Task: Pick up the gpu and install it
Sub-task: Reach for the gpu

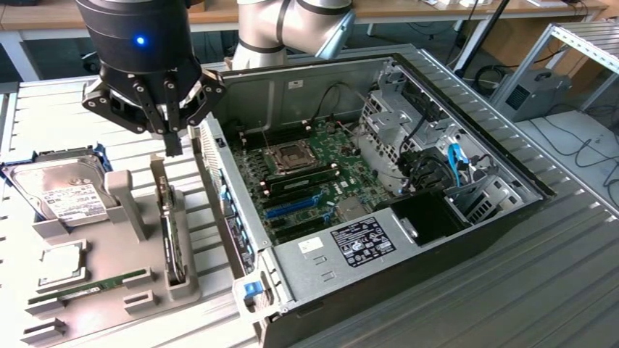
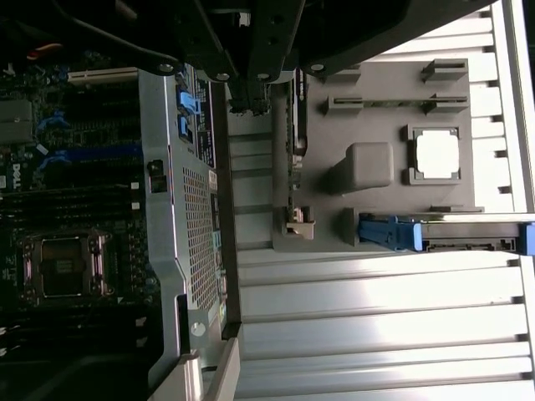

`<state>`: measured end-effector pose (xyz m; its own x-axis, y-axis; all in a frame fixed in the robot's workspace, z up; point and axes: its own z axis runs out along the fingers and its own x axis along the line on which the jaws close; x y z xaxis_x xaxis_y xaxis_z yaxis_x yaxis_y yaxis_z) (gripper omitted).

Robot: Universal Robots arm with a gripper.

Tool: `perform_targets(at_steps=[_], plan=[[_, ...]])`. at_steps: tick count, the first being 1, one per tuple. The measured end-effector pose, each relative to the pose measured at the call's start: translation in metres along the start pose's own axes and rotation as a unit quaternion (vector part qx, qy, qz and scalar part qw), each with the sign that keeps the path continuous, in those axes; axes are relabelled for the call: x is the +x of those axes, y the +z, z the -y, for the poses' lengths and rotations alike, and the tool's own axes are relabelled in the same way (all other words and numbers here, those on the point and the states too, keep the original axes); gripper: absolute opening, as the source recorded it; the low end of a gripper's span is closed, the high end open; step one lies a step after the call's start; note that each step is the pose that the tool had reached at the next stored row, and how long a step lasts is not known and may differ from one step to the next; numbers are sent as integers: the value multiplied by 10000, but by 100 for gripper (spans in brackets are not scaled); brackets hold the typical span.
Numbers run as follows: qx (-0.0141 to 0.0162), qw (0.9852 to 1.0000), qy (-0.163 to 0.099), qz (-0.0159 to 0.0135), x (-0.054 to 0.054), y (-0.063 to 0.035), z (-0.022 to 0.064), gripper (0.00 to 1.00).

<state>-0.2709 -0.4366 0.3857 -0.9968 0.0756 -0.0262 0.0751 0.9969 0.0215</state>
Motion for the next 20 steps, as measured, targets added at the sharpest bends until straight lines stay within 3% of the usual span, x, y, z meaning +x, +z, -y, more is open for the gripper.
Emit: perform_targets(at_steps=[16, 20], plan=[[33, 10000, -1, 2, -2, 9, 30, 11], [49, 10000, -1, 3, -5, 13, 81, 11]])
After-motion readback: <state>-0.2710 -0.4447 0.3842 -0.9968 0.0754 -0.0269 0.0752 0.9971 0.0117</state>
